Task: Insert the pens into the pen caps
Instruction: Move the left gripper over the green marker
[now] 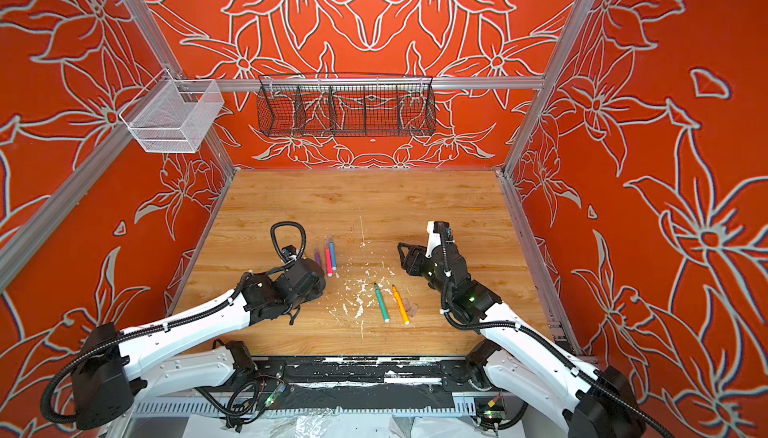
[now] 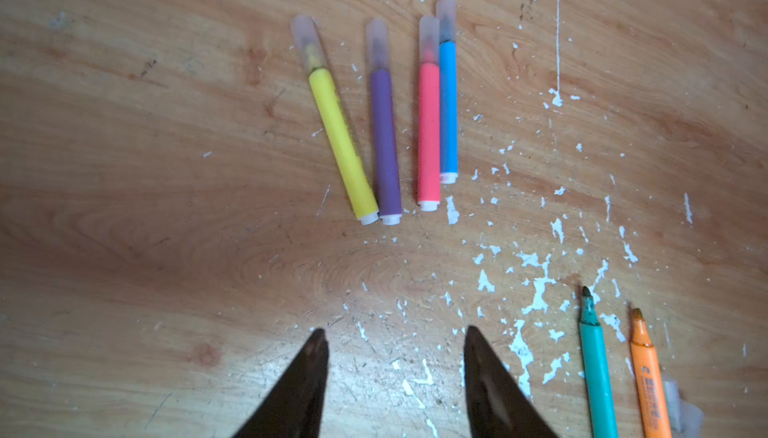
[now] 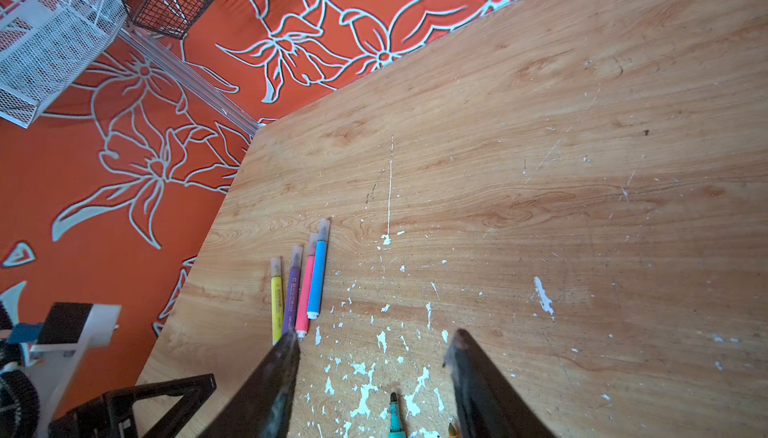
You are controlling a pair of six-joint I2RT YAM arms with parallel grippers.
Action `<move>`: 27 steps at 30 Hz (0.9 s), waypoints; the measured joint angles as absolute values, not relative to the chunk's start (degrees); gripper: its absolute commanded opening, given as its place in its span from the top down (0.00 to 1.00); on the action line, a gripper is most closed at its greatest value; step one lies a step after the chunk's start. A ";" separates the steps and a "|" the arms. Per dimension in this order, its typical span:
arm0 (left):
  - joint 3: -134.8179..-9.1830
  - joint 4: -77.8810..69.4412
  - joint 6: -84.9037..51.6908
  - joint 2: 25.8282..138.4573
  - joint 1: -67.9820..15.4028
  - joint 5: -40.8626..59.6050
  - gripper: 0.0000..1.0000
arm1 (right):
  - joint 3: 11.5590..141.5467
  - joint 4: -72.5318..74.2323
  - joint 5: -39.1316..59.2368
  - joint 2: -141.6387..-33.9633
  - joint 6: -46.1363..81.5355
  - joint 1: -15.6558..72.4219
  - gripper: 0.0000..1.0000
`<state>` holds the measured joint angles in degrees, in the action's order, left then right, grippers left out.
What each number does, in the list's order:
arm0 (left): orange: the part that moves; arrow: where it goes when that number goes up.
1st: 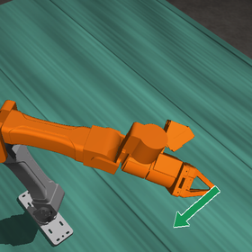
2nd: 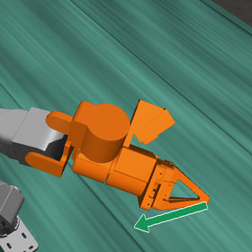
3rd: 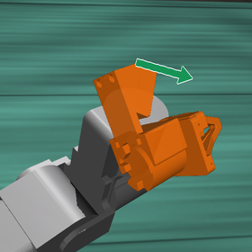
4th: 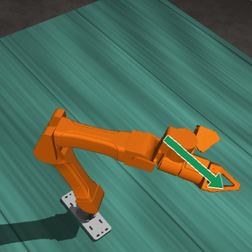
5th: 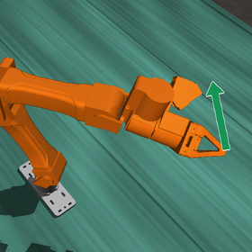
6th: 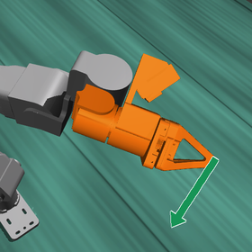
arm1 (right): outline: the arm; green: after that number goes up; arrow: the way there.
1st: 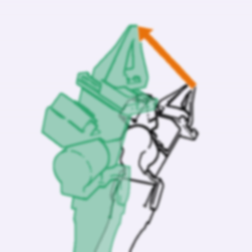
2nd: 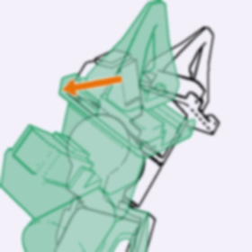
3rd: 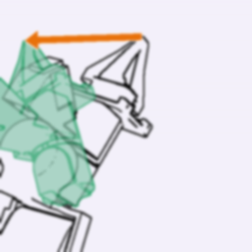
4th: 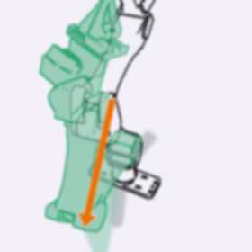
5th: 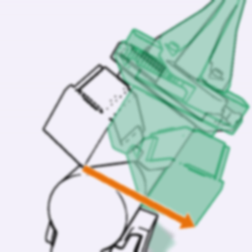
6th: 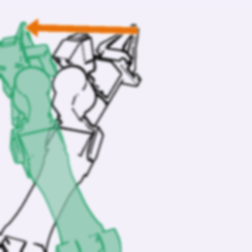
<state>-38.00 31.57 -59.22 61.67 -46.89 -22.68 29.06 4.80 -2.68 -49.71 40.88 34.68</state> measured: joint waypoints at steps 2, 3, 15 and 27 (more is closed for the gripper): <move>-38.76 32.12 -60.14 62.67 -47.13 -22.09 0.58 | 29.06 4.78 -2.68 -49.71 40.95 34.68 0.40; -40.29 33.28 -60.47 64.07 -47.48 -21.82 0.58 | 29.06 4.75 -2.70 -49.74 40.95 34.65 0.40; -60.53 35.79 -68.45 92.16 -65.21 -19.07 0.58 | 29.12 -1.02 -8.69 -49.74 41.01 34.24 0.41; -65.52 30.11 -69.47 104.14 -67.11 -12.14 0.55 | 29.21 -5.72 -12.03 -50.24 42.28 31.90 0.41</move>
<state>-65.52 30.11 -69.47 104.14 -67.11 -12.14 29.21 -5.72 -12.03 -50.24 42.28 31.90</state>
